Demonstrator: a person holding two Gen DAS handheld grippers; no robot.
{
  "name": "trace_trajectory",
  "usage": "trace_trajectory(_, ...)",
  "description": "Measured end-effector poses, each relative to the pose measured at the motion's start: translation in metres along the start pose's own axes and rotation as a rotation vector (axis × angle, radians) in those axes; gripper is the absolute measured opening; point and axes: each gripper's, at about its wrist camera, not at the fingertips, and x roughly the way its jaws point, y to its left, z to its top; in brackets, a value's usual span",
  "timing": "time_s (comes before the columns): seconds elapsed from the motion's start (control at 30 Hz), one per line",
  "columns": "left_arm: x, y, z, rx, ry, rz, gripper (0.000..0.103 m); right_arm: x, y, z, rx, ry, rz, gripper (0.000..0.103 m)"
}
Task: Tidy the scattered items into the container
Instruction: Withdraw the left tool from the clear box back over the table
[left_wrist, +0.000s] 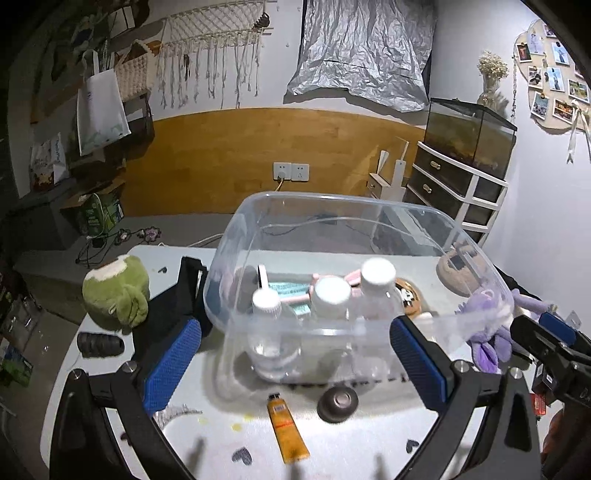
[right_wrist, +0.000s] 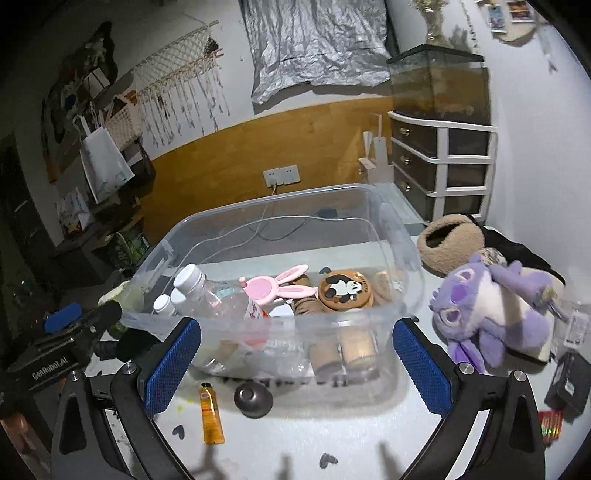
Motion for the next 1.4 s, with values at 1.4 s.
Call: trace_trajectory(1.4,-0.096,0.041,-0.099,-0.079,0.088,-0.031,0.103,-0.083,0.052,-0.081,-0.006,0.042,-0.046,0.103)
